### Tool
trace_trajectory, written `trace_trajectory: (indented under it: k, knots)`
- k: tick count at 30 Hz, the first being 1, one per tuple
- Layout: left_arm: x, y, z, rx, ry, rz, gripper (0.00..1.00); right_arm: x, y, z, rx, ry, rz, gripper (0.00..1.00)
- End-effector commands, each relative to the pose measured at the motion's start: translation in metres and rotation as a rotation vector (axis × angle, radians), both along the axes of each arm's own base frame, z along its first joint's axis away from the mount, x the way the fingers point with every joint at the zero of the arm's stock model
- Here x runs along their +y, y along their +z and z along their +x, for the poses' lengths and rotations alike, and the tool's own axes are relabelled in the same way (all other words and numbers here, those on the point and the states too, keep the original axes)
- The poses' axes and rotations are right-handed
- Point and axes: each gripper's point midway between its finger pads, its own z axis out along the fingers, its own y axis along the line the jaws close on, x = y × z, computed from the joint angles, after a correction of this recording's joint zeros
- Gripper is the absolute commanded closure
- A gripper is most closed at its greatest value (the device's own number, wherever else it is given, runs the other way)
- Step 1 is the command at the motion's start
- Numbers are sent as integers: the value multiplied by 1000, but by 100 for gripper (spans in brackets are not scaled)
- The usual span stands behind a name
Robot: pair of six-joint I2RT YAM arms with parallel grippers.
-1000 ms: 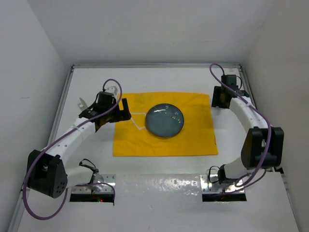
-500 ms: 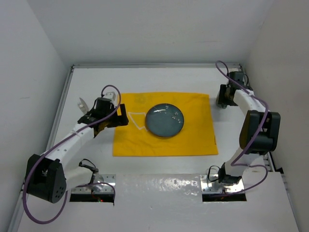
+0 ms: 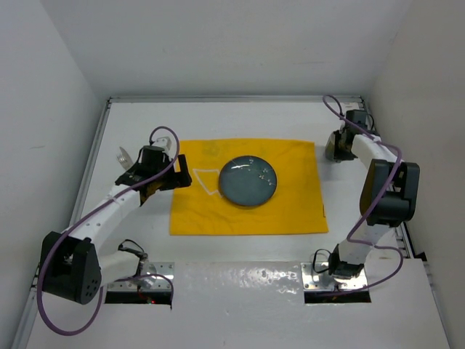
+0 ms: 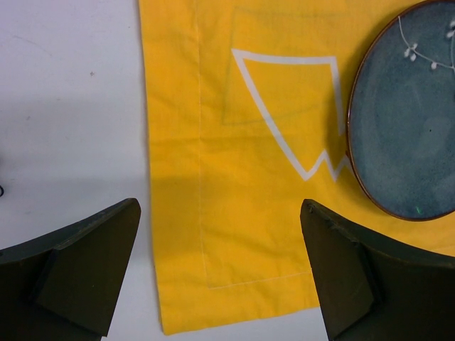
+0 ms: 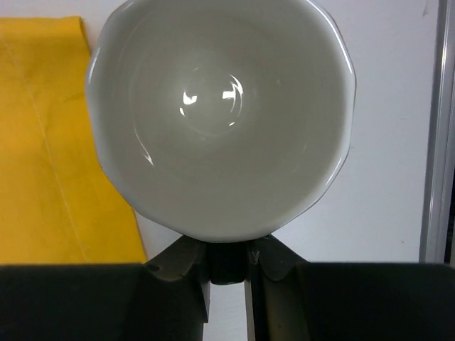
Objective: Set the dinner table for one person
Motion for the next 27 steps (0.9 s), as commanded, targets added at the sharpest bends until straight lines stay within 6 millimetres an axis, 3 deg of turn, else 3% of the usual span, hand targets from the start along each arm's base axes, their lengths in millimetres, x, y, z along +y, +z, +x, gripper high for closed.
trace_trajectory:
  k: [1,3,9,12,19,23,27]
  knots:
    - [0,7,10,-43,-8,-11,6,-6,11,20,-61,33,-27,87]
    - [-1,7,10,-43,-10,-13,6,-4,16,21,-77,48,-26,100]
    - [-2,7,9,-43,-16,-19,6,0,46,23,-180,81,-37,100]
    - [-2,7,10,-43,-16,-23,6,3,72,26,-258,122,-62,100]
    - [-3,9,10,-46,-18,-32,6,35,123,29,-384,255,-67,100]
    - [-2,10,10,-50,-15,-35,6,68,128,29,-392,384,-11,100]
    - [-2,12,10,-54,-13,-36,6,95,119,31,-355,494,16,100]
